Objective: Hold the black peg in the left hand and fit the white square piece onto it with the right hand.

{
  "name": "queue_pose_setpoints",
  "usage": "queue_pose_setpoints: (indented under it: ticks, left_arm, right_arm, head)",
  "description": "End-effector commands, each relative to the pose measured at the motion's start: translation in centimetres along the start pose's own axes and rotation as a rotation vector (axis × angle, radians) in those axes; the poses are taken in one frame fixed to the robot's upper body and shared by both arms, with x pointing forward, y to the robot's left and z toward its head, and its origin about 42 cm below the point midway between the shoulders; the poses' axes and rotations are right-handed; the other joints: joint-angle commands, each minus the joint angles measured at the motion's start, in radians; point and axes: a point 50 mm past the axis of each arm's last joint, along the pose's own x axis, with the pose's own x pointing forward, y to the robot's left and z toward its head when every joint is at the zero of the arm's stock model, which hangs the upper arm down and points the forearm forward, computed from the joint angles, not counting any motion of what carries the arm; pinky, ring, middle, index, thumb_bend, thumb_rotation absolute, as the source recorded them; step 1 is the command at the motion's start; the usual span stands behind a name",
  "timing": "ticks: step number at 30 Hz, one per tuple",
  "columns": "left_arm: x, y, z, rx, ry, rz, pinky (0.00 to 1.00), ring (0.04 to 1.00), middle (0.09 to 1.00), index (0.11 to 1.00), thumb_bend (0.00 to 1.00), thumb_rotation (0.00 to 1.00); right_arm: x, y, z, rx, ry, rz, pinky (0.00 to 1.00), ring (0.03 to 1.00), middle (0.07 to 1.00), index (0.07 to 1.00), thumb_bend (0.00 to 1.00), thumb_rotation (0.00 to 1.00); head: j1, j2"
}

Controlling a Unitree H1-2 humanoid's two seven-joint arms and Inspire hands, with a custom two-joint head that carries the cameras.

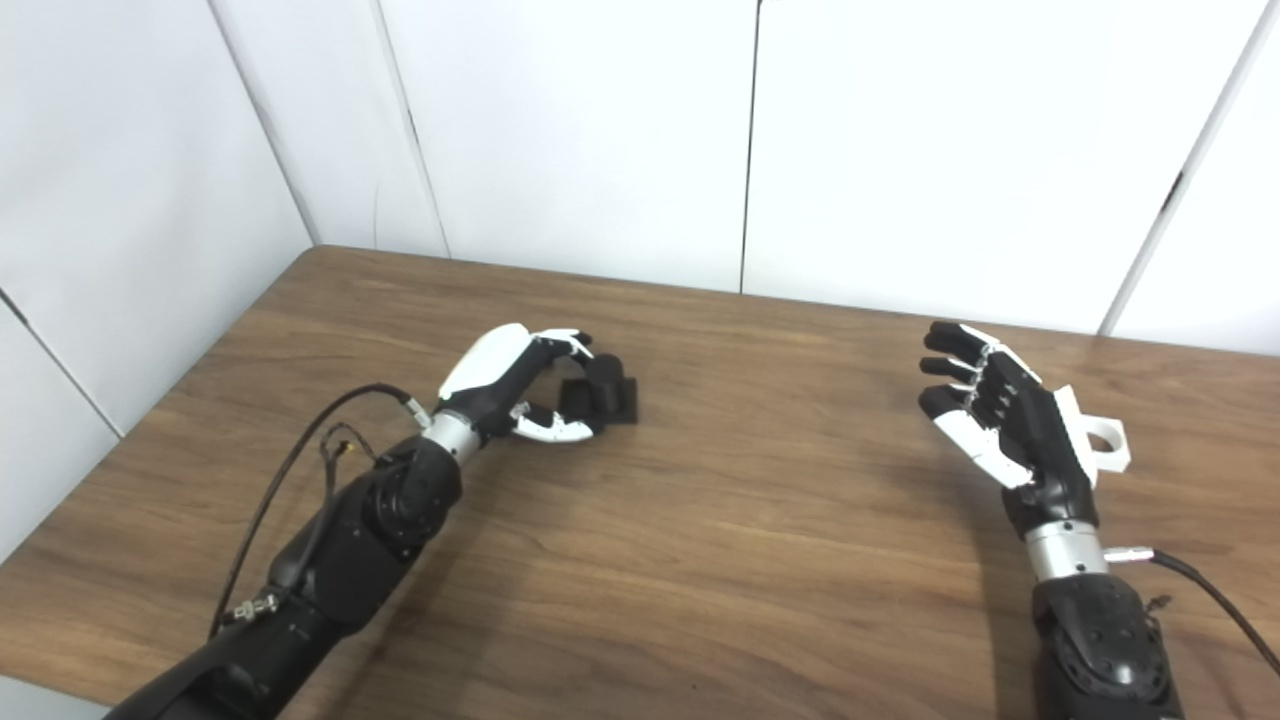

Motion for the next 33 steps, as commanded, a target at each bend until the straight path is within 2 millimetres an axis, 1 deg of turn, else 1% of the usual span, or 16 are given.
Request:
queue_pose_setpoints:
  ticks: [1, 6, 12, 21, 25, 28, 33]
  left_arm:
    - [-0.7, -2.8, 0.5, -0.033, -0.013, -0.125, 0.80, 0.907, 0.879, 0.589, 0.82, 0.17]
    - [-1.1, -4.3, 1.3, -0.048, -0.048, -0.166, 0.80, 0.910, 0.877, 0.581, 0.83, 0.18]
    - [-1.5, -5.8, 2.5, -0.061, -0.094, -0.212, 0.79, 0.909, 0.878, 0.583, 0.85, 0.19]
    - [-2.2, -7.3, 3.6, -0.070, -0.153, -0.266, 0.78, 0.907, 0.879, 0.578, 0.85, 0.22]
    - [-2.5, -7.9, 4.2, -0.080, -0.182, -0.282, 0.78, 0.903, 0.880, 0.575, 0.85, 0.21]
    - [-2.9, -8.3, 5.0, -0.077, -0.209, -0.308, 0.79, 0.908, 0.884, 0.579, 0.85, 0.23]
    - [-3.3, -8.7, 5.6, -0.083, -0.246, -0.326, 0.76, 0.897, 0.876, 0.572, 0.86, 0.23]
  right_arm:
    - [-0.6, 0.4, -0.3, 0.025, 0.004, -0.015, 0.64, 0.748, 0.788, 0.772, 0.82, 0.59]
    - [-0.5, 0.5, 0.2, 0.035, 0.004, -0.017, 0.67, 0.755, 0.793, 0.776, 0.83, 0.59]
    - [-0.7, 0.4, 0.8, -0.001, 0.001, -0.020, 0.65, 0.750, 0.787, 0.774, 0.79, 0.60]
    - [-0.7, 0.5, 1.3, -0.010, -0.002, -0.038, 0.64, 0.734, 0.774, 0.766, 0.80, 0.60]
    - [-0.7, 0.5, 1.4, -0.006, 0.003, -0.033, 0.66, 0.744, 0.781, 0.770, 0.81, 0.61]
    - [-0.7, 0.6, 1.4, -0.007, 0.001, -0.036, 0.66, 0.742, 0.780, 0.769, 0.81, 0.61]
    - [-0.7, 0.7, 1.5, -0.026, -0.012, -0.036, 0.63, 0.732, 0.780, 0.774, 0.78, 0.61]
  head:
    - [-0.005, 0.002]
    - [-0.025, 0.009]
    - [-0.047, 0.017]
    - [-0.072, 0.025]
    - [-0.074, 0.027]
    - [-0.079, 0.029]
    - [-0.085, 0.032]
